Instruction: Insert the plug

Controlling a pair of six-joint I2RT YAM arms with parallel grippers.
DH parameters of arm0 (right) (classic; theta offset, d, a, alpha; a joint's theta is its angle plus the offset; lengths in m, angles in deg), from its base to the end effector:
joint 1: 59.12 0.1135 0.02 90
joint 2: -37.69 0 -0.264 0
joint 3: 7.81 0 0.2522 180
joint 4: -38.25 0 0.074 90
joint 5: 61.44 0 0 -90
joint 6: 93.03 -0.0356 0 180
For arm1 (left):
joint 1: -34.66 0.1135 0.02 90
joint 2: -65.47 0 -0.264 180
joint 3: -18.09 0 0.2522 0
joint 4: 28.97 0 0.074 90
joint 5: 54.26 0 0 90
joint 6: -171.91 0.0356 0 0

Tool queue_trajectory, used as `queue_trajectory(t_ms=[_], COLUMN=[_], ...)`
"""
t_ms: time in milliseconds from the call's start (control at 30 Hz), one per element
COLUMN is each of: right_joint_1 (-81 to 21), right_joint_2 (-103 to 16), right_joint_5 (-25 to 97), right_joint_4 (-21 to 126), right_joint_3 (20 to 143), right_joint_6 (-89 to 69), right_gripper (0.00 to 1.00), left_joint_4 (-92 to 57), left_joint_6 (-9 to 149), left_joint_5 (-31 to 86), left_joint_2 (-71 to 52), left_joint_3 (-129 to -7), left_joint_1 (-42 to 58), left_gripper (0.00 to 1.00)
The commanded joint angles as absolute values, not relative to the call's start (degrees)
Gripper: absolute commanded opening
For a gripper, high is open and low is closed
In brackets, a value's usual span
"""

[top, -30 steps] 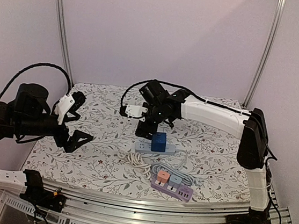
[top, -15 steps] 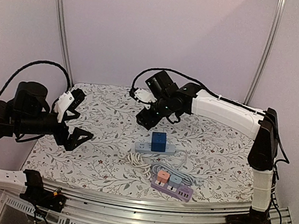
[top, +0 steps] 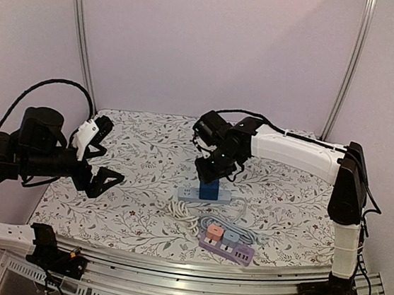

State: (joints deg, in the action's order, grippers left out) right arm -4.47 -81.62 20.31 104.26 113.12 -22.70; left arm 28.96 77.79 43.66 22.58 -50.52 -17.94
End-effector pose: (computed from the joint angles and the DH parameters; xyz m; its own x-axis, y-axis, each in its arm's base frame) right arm 0.2637 0.3629 0.2523 -0.7509 -0.4828 -0.4506 -0.5507 0.8344 0.0236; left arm 0.0927 -0.1132 0.3444 -0.3744 0.3725 -0.8492 0.6909 0.7228 0.0125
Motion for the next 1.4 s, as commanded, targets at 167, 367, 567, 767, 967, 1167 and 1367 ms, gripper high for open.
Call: queue_trajectory(t_ms=[167, 367, 567, 767, 967, 1167, 1367], right_joint_1=[-4.23, -4.61, -4.64, -4.87, -5.78, -6.72, -6.84], right_joint_2=[-79.59, -80.37, -78.91, -77.86, -79.15, -81.29, -81.0], right_joint_5=[17.01, 18.36, 21.63, 23.39, 27.15, 27.68, 26.57], right_joint_4=[104.82, 104.59, 102.07, 98.31, 96.58, 99.01, 100.83], right_joint_3=[110.71, 107.94, 101.51, 96.85, 96.41, 99.63, 100.1], right_joint_6=[-26.88, -26.68, -26.48, -27.25, -26.6, -24.72, -24.05], right_gripper=[0.39, 0.35, 0.34, 0.35, 0.36, 0.36, 0.36], left_joint_4=[28.06, 28.33, 28.64, 29.89, 31.37, 30.48, 30.47], left_joint_6=[77.19, 76.85, 76.29, 75.55, 74.28, 72.07, 71.81], left_joint_5=[42.51, 42.54, 43.1, 42.97, 42.8, 44.28, 44.67], left_joint_2=[22.23, 22.19, 22.43, 21.21, 20.07, 22.08, 23.19], left_joint_3=[-49.74, -50.03, -49.9, -51.61, -52.84, -52.03, -52.09], left_joint_1=[-17.98, -17.98, -17.98, -17.99, -17.98, -18.0, -18.07], left_gripper=[0.99, 0.99, 1.0, 0.99, 1.0, 0.99, 1.0])
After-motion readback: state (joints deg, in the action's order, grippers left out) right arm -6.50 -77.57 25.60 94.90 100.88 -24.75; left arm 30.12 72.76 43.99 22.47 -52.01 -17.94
